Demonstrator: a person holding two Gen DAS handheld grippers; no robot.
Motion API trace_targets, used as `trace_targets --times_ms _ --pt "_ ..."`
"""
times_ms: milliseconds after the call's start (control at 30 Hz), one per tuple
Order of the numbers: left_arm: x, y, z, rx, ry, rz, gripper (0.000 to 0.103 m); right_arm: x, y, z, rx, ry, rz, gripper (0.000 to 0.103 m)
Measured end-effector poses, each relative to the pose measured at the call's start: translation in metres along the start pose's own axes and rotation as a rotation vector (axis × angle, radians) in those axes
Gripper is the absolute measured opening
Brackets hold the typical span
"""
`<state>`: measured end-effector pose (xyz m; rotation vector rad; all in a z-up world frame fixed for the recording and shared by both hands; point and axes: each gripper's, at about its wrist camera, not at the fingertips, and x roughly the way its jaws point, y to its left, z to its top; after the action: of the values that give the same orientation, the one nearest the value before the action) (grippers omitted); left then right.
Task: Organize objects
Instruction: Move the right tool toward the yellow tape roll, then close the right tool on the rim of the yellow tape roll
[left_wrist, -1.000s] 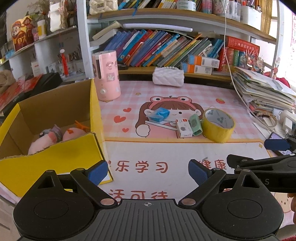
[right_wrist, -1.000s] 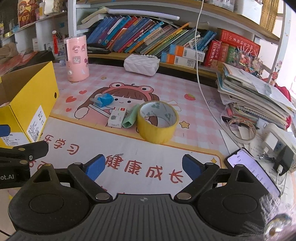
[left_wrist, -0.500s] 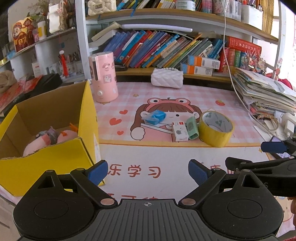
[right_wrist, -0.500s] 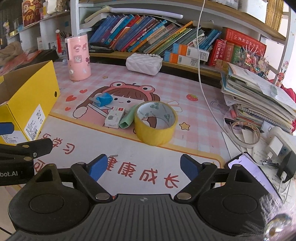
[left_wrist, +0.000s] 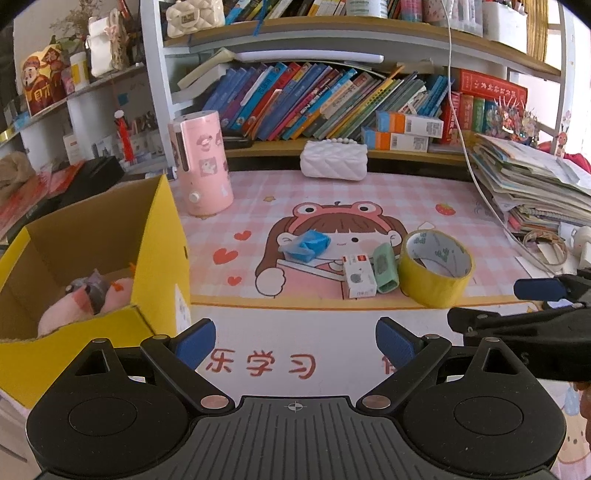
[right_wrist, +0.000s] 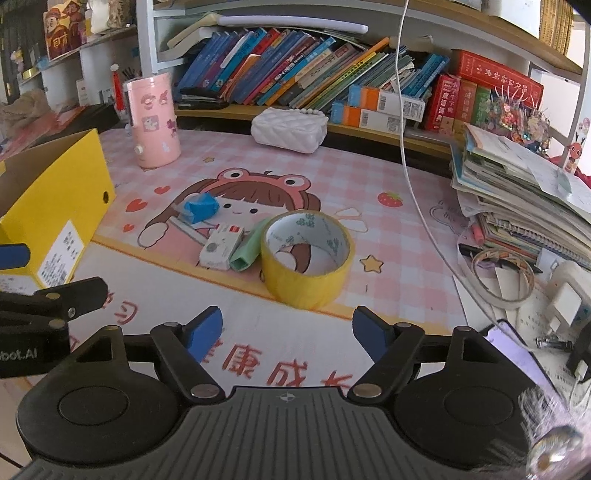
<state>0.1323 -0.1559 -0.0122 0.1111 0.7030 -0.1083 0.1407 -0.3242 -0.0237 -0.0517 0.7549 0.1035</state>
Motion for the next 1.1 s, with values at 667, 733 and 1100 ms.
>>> trace_targets --times_ms 667,733,1100 --pt "0.042 -0.015 0.016 0.014 0.057 0.031 0.095 0.078 -0.025 0.030 -0.064 0.030 -0.002 0.077" --pt "0.043 -0.015 0.018 0.013 0.057 0.037 0.095 0.084 -0.024 0.033 -0.074 0.033 0.005 0.077" --pt "0.047 -0.017 0.023 0.021 0.049 0.032 0.095 0.099 -0.024 0.040 -0.106 0.022 0.037 0.076"
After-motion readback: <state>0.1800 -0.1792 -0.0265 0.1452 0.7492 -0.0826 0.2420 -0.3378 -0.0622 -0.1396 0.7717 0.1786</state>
